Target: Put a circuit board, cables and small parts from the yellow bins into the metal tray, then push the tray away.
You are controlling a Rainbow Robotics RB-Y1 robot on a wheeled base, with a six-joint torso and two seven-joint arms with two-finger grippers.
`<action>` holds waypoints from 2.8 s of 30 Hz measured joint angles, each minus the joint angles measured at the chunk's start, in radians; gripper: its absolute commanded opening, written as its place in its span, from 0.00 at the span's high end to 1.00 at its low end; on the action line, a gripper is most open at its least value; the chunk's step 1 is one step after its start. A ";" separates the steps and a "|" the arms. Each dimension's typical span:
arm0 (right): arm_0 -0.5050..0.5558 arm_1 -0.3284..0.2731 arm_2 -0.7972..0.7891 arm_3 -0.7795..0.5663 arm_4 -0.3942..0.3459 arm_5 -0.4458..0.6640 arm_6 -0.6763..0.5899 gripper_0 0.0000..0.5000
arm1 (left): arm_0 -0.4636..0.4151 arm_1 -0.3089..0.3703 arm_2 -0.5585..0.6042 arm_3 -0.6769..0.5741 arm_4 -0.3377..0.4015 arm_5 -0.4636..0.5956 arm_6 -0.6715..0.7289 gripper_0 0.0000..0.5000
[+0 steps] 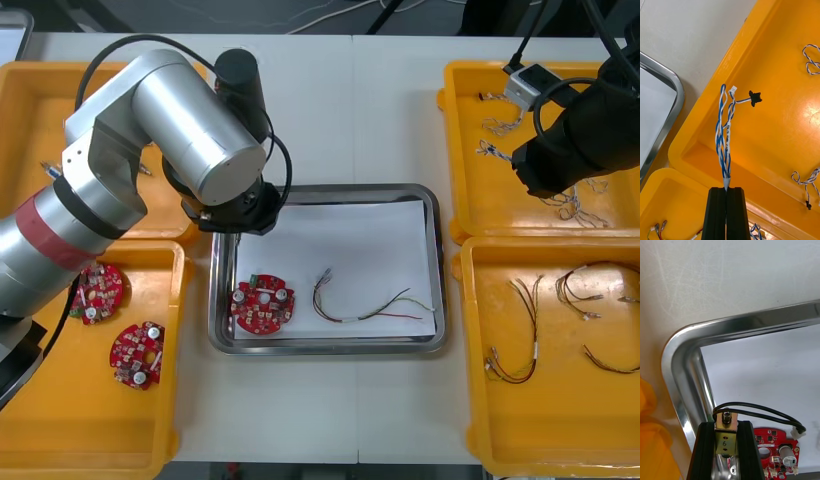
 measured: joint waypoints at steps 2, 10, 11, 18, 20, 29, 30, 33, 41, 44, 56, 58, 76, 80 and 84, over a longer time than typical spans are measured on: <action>0.000 0.000 0.000 0.000 0.000 0.000 0.000 1.00 | 0.003 0.000 -0.013 0.000 -0.005 -0.012 0.002 1.00; 0.000 0.000 0.000 0.000 0.000 0.000 0.000 1.00 | 0.031 0.000 -0.043 0.000 -0.039 -0.042 0.029 1.00; 0.000 0.000 0.000 0.000 0.000 0.000 0.000 1.00 | 0.034 0.000 -0.045 0.000 -0.040 -0.047 0.033 1.00; 0.000 0.000 0.000 0.000 0.000 0.000 0.000 1.00 | 0.039 0.000 -0.086 0.030 -0.065 -0.128 0.056 1.00; 0.000 0.000 0.000 0.000 0.000 0.000 0.000 1.00 | 0.039 0.000 -0.095 0.047 -0.069 -0.149 0.056 1.00; 0.000 0.000 0.000 0.000 0.000 0.000 0.000 1.00 | 0.039 -0.004 -0.097 0.072 -0.073 -0.167 0.056 1.00; 0.000 0.000 0.000 0.000 0.000 0.000 0.000 1.00 | 0.039 -0.005 -0.097 0.072 -0.073 -0.167 0.056 1.00; 0.000 0.000 0.000 0.000 0.000 0.000 0.000 1.00 | 0.039 -0.005 -0.097 0.072 -0.073 -0.167 0.056 1.00; 0.000 0.000 0.000 0.000 0.000 0.000 0.000 1.00 | 0.039 -0.005 -0.097 0.072 -0.073 -0.168 0.056 0.37; 0.000 0.000 0.000 0.000 0.000 0.000 0.000 1.00 | 0.039 -0.005 -0.097 0.072 -0.073 -0.168 0.056 0.23; 0.000 0.000 0.000 0.000 0.000 0.000 0.000 1.00 | 0.039 -0.005 -0.096 0.072 -0.073 -0.168 0.088 0.00; 0.000 0.000 0.000 0.000 0.000 0.000 0.000 1.00 | 0.039 -0.005 -0.091 0.071 -0.064 -0.167 0.104 0.00; 0.035 0.003 0.032 0.010 -0.047 0.001 0.000 1.00 | 0.038 -0.007 0.085 -0.045 0.030 0.017 0.112 0.00; 0.034 0.003 0.037 0.010 -0.053 0.001 0.000 1.00 | 0.038 -0.005 0.145 -0.071 0.074 0.053 0.112 0.00; 0.023 0.002 0.072 0.010 -0.055 0.001 0.000 1.00 | 0.037 0.005 0.199 -0.091 0.115 0.080 0.112 0.00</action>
